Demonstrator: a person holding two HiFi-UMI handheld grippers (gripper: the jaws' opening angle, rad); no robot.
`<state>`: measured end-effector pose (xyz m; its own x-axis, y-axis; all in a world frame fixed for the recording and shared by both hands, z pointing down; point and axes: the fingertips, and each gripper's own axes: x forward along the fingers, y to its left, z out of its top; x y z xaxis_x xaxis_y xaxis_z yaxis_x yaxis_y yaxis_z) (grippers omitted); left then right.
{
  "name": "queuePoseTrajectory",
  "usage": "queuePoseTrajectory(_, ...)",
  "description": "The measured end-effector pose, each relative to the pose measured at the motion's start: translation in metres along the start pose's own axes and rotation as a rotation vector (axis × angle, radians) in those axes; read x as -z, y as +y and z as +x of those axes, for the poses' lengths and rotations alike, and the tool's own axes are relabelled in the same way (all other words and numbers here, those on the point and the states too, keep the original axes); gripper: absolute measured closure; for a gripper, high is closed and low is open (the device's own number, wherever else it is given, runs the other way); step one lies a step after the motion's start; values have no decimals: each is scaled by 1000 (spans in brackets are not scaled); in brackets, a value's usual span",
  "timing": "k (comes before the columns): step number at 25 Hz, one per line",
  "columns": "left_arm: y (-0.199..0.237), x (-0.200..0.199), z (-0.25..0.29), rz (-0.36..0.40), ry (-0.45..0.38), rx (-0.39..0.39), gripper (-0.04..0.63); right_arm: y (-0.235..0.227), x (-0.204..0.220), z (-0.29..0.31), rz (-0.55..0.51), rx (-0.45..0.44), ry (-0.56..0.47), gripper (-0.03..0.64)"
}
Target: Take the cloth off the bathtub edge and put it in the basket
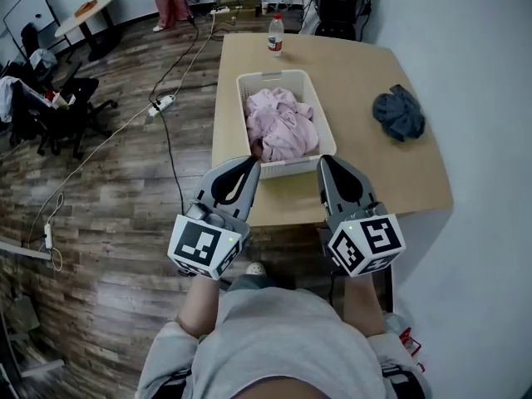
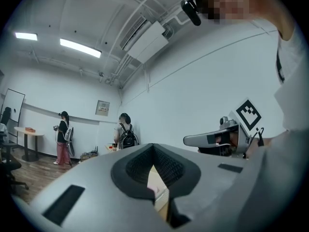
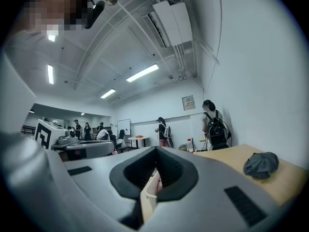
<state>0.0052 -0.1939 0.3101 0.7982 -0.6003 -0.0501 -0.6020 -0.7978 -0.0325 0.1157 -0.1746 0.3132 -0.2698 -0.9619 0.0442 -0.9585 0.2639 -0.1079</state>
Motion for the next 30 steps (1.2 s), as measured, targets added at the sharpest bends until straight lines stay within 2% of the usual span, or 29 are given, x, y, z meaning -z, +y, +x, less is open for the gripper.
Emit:
queuePoseTrajectory(12, -55, -13, -29, 2, -4, -38, 598, 13, -6, -64, -43, -50, -20, 607)
queuePoseTrajectory(22, -101, -12, -62, 2, 14, -62, 599, 23, 5, -117, -16, -60, -15, 607)
queuePoseTrajectory(30, -121, -12, -79, 15, 21, -89, 598, 29, 10, -138, -3, -84, -20, 607)
